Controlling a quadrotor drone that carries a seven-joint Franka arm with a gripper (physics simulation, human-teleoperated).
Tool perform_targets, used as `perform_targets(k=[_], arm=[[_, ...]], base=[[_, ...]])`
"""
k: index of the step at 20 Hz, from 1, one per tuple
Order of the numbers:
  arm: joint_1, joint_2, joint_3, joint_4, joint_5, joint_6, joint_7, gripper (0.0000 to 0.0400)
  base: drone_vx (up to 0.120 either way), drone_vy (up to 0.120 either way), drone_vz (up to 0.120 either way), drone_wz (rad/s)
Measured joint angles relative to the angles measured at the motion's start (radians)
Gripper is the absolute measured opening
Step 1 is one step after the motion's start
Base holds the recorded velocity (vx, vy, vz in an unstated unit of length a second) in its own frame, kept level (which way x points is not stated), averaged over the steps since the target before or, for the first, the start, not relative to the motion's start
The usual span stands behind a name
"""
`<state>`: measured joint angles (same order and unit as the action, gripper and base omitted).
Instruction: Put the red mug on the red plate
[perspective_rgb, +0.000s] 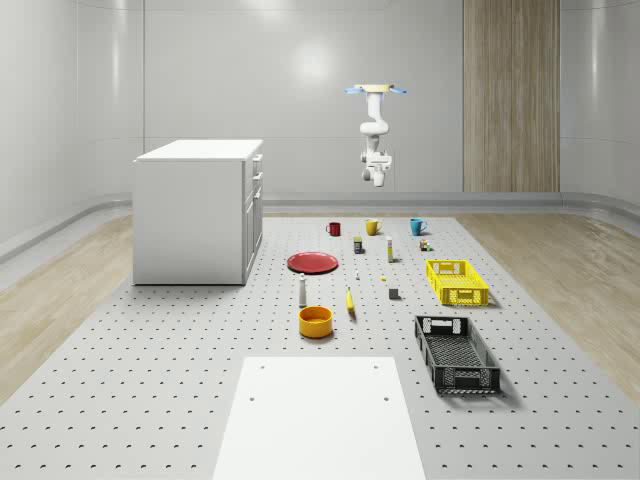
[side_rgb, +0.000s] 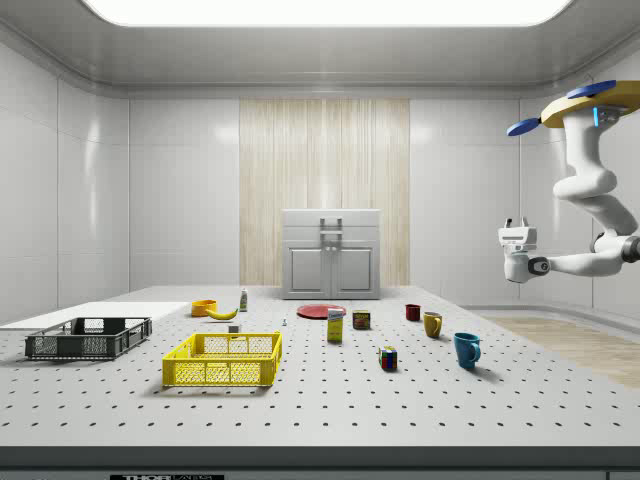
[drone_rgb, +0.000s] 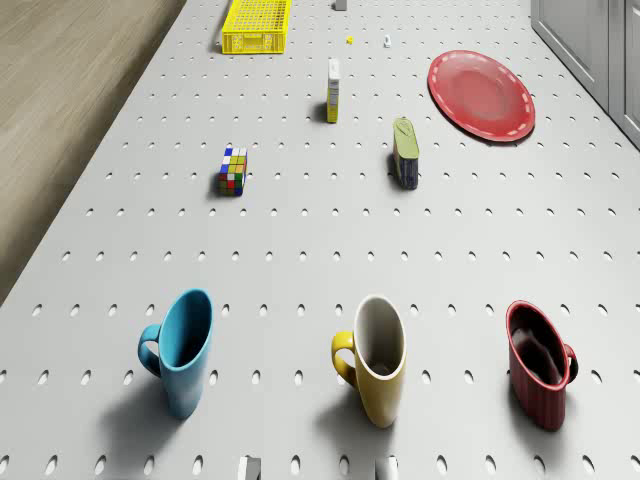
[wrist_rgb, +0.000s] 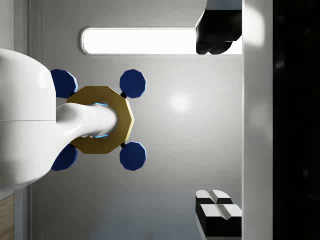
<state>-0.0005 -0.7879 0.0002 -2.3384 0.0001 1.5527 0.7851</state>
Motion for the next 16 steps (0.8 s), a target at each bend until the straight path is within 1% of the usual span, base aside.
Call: perform_targets(k=[2,3,8,12,16], arm=[[-0.001,0.003,0.001,0.042,0.0,-0.037,-0.001,0.04],[-0.002,0.007,0.001,0.063,0.001,-0.053,-0.001,0.04],[-0.003,0.04,0.002,0.17,0.001,-0.124,-0.002,0.04],[-0.004,0.065,0.003,0.236,0.002,-0.162,-0.002,0.04],[-0.005,0.079,0.003,0.273,0.002,-0.182,-0.003,0.04]], base=[[0.0,0.0,0.0,0.0],[0.08,-0.08,0.0,0.0],[0.12,-0.12,0.0,0.0],[0.12,-0.12,0.0,0.0],[0.12,-0.12,0.0,0.0]])
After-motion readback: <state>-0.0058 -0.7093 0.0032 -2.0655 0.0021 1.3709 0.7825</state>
